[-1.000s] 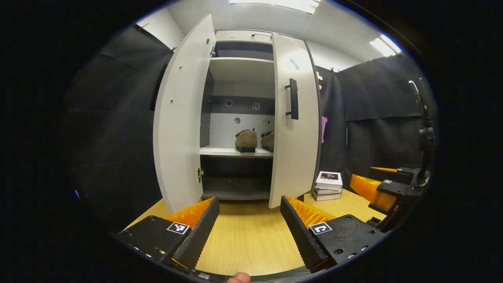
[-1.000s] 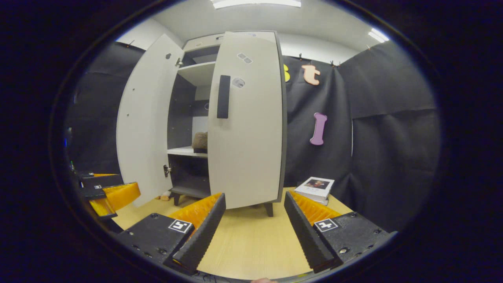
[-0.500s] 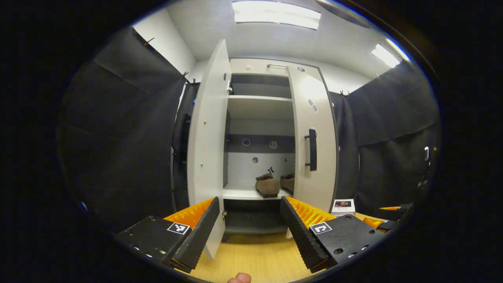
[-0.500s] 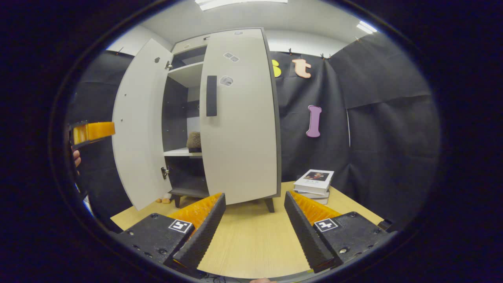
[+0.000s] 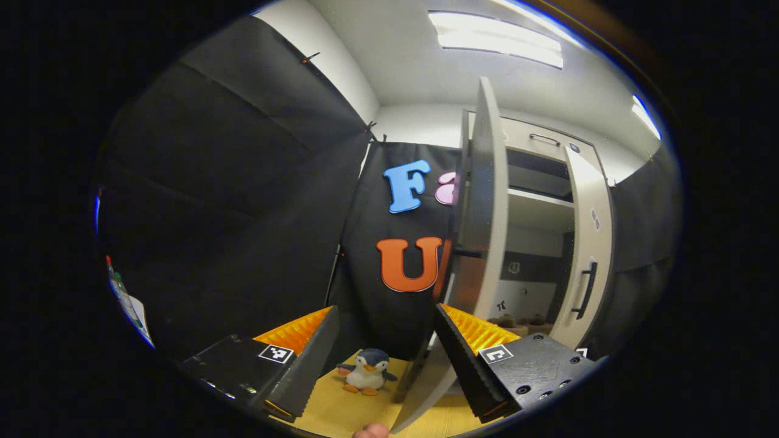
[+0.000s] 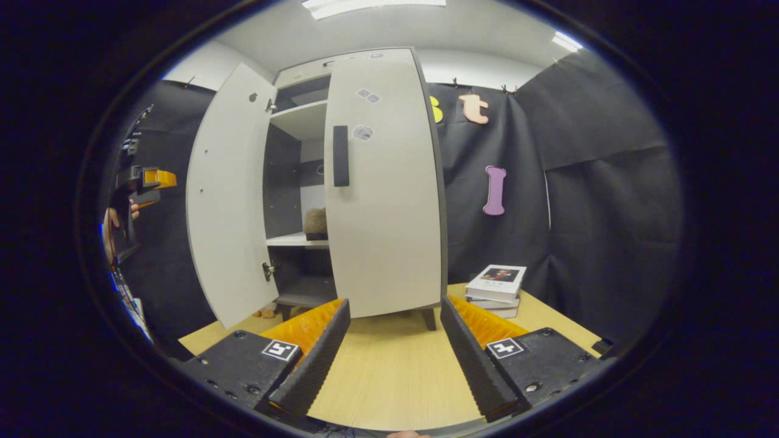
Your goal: Grab one shoe with the right hand and put it into the shoe cabinet, grab the other shoe with the left hand and put it into the shoe cabinet; then close the right door with the right hand and the left door with the left hand.
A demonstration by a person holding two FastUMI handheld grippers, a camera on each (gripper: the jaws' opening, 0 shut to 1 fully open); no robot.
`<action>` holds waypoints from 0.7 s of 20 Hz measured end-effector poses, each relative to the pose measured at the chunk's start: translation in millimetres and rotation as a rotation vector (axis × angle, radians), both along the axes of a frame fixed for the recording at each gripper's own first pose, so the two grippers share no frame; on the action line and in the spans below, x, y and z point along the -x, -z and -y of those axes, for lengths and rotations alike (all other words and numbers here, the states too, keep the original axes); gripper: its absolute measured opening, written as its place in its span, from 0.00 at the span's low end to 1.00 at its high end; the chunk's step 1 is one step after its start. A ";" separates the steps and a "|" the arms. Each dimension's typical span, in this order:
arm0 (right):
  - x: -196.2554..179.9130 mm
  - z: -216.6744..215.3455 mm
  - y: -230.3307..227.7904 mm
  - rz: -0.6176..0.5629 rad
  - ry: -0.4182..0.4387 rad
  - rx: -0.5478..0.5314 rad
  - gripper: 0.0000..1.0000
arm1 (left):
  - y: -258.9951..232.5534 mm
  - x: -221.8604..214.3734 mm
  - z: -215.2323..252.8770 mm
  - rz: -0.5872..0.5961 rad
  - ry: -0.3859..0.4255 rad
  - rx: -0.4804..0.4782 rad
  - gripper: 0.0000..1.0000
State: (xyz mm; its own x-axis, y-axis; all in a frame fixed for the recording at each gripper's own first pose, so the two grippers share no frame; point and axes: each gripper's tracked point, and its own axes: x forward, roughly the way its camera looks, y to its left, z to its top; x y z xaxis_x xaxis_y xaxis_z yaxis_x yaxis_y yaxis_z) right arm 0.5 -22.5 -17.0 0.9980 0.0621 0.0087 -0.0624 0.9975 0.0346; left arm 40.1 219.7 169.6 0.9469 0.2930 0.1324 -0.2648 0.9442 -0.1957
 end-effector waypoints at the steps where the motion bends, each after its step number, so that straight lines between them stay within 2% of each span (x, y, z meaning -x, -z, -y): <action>1: 1.5 2.5 0.0 0.000 0.006 -0.003 0.97 | -0.7 -6.0 -16.4 -0.009 0.005 0.018 0.94; 4: 2.7 13.6 -0.2 -0.001 0.030 -0.011 0.97 | 5.9 -22.8 -34.4 -0.037 -0.011 0.043 0.95; 5: 3.0 18.3 0.3 -0.005 0.042 -0.012 0.97 | 6.8 -28.2 -35.0 -0.037 -0.008 0.051 0.99; 6: 3.3 23.3 0.7 -0.006 0.054 -0.018 0.97 | 7.5 -30.4 -38.3 -0.036 -0.011 0.052 0.95; 14: -3.2 42.6 4.5 -0.027 0.099 -0.050 0.97 | 19.2 -47.3 -40.0 -0.058 -0.031 0.044 0.95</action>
